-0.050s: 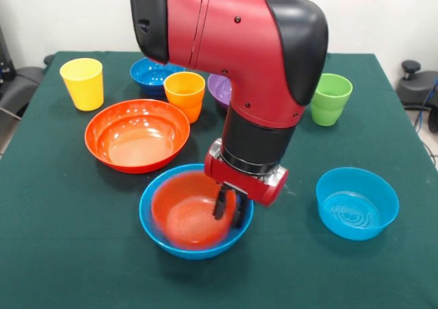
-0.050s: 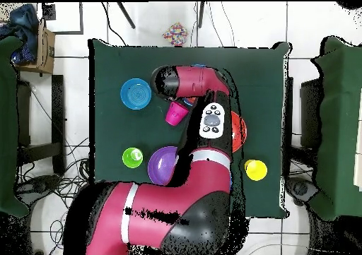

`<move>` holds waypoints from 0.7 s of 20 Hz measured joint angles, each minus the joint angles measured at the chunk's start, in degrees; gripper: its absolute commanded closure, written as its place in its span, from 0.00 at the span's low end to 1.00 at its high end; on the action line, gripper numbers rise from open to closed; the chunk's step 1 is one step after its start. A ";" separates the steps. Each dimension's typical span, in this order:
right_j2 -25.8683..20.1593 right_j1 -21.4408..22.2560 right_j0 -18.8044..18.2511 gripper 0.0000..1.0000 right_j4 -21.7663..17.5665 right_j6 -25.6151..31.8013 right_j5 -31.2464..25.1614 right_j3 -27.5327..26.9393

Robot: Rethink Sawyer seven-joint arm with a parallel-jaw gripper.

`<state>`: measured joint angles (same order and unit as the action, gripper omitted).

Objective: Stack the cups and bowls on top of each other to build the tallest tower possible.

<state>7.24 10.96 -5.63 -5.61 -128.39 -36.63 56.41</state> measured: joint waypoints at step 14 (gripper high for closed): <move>-1.53 1.07 -1.36 0.00 0.01 0.00 0.01 1.01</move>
<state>5.71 12.02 -6.99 -5.61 -128.39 -36.62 57.42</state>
